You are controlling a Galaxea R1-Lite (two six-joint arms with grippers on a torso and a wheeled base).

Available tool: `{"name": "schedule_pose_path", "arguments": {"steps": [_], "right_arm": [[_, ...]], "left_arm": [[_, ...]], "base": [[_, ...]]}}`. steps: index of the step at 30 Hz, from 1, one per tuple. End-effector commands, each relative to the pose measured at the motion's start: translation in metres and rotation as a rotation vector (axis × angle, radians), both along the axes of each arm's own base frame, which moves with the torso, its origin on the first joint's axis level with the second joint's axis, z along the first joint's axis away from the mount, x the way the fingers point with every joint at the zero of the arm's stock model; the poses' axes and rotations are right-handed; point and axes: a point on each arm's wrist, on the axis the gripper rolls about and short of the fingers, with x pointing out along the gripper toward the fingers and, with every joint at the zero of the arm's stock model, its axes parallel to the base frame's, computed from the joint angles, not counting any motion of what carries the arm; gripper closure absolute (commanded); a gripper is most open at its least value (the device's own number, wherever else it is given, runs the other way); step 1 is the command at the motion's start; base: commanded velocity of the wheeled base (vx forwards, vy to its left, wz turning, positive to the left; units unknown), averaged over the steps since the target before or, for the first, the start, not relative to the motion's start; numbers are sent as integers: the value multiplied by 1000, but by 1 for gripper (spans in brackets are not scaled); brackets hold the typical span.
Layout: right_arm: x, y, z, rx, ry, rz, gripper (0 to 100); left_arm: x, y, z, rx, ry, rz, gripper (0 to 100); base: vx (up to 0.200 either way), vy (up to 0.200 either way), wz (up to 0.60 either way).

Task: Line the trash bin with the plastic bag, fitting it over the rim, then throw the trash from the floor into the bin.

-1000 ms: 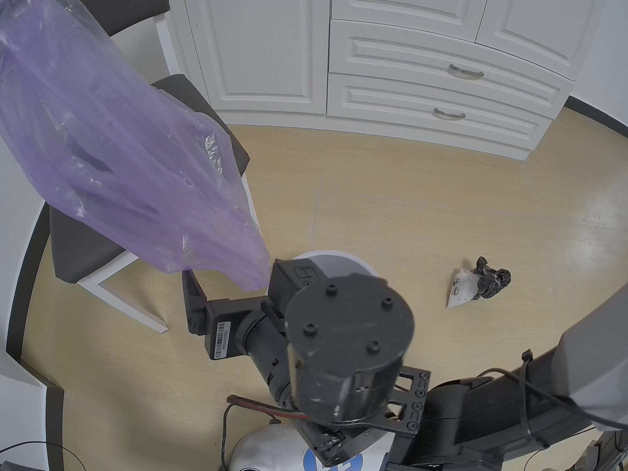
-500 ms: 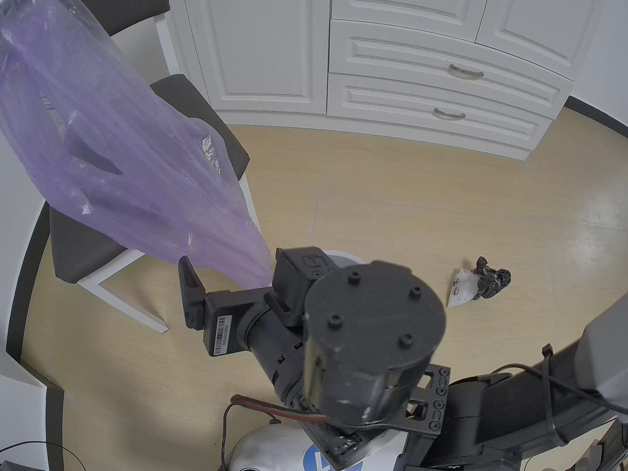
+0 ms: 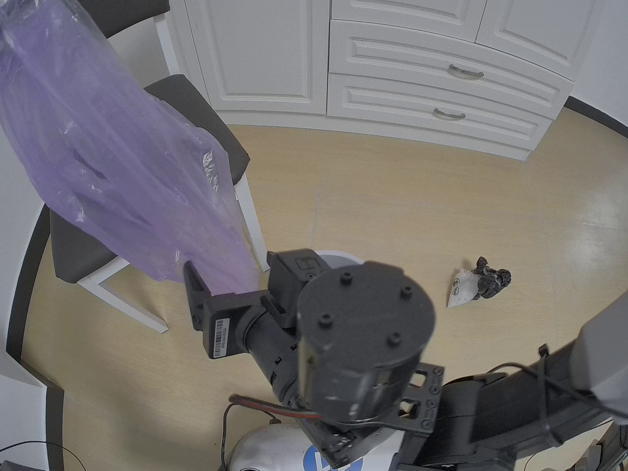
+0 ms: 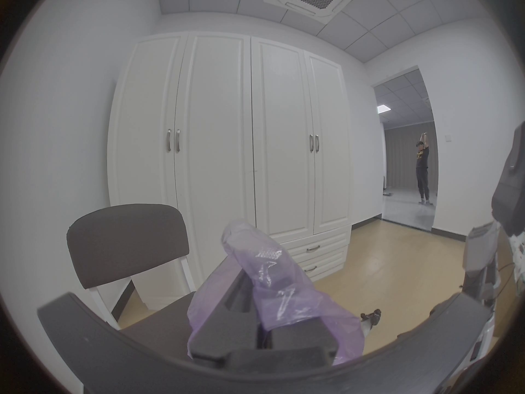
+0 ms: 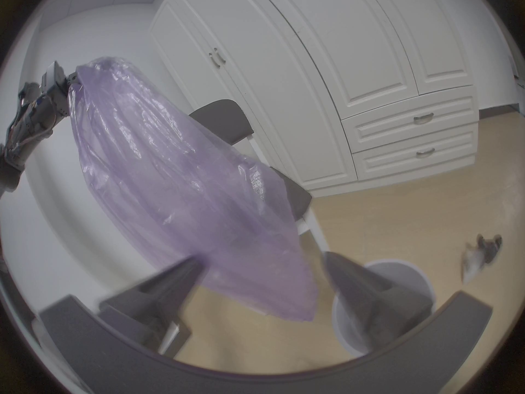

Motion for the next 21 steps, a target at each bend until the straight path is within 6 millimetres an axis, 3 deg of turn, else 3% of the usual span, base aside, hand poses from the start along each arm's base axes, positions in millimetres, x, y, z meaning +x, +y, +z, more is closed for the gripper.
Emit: {"name": "schedule_pose_path", "arguments": {"steps": [1, 2, 3, 5, 9, 14, 15, 21], "right_arm": [[8, 19, -29, -31, 21, -10, 0], [8, 19, -29, -31, 21, -10, 0], [17, 29, -47, -54, 33, -26, 0], [26, 35, -57, -59, 40, -47, 0], [40, 36, -65, -49, 39, -76, 0], [49, 30, -59, -36, 35, -102, 0], [53, 25, -50, -19, 26, -116, 0], [61, 21, -52, -24, 29, -139, 0]], "left_arm": [[1, 0, -1, 1, 3, -1, 100], [1, 0, -1, 1, 3, -1, 100], [0, 0, -1, 2, 4, -2, 100], [-1, 0, -2, 1, 3, -4, 100], [-4, 1, -1, -2, -3, -4, 100], [-5, 2, 0, -5, -7, -4, 100], [-4, 1, -1, -4, -2, -5, 100], [-5, 2, -1, -8, -1, -8, 100]], "base": [[0, 0, 0], [0, 0, 0], [0, 0, 0], [0, 0, 0], [0, 0, 0], [0, 0, 0], [0, 0, 0], [0, 0, 0]]}}
